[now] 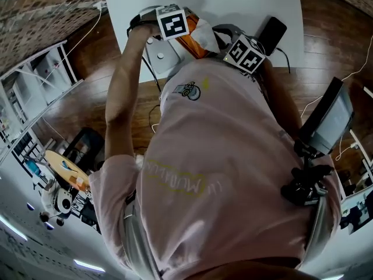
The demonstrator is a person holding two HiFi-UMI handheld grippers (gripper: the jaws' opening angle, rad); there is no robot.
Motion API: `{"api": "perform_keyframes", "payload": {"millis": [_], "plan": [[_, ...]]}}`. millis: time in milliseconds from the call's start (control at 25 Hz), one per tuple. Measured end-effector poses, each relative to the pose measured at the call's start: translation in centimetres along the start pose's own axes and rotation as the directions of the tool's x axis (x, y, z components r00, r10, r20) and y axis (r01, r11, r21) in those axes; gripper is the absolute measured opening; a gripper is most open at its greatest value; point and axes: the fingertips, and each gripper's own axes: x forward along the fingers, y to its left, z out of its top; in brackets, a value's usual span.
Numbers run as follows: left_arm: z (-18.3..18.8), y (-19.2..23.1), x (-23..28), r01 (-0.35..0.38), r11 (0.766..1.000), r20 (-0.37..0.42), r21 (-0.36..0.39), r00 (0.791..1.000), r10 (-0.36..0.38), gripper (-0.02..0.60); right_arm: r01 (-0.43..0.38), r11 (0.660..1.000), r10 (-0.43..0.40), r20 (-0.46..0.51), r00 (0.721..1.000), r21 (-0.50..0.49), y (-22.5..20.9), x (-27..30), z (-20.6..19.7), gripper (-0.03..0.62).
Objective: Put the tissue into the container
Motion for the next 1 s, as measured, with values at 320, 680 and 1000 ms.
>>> {"api": "perform_keyframes", "payload": {"millis": [320, 680, 1000], "plan": [[1.3, -0.8, -10.8, -0.311, 0.892, 0.388, -0.327, 0.817, 0.427, 0.097, 0.238, 0.970, -0.240, 0.031, 0.970, 0.054, -4.3, -7.7, -2.2, 0.230], [-2.7, -4.7, -11.9, -0.293, 0.633, 0.412, -0.717, 0.555, 0.723, 0.032, 0.307, 0.933, -0.313, 0.005, 0.950, 0.188, -6.7, -5.7, -4.2, 0.181], [-6.8, -7.1, -12.9, -0.305, 0.502, 0.316, -0.809, 0.494, 0.810, 0.014, 0.322, 0.947, -0.322, -0.043, 0.946, 0.002, -5.1, -4.5, -2.1, 0.183]]}}
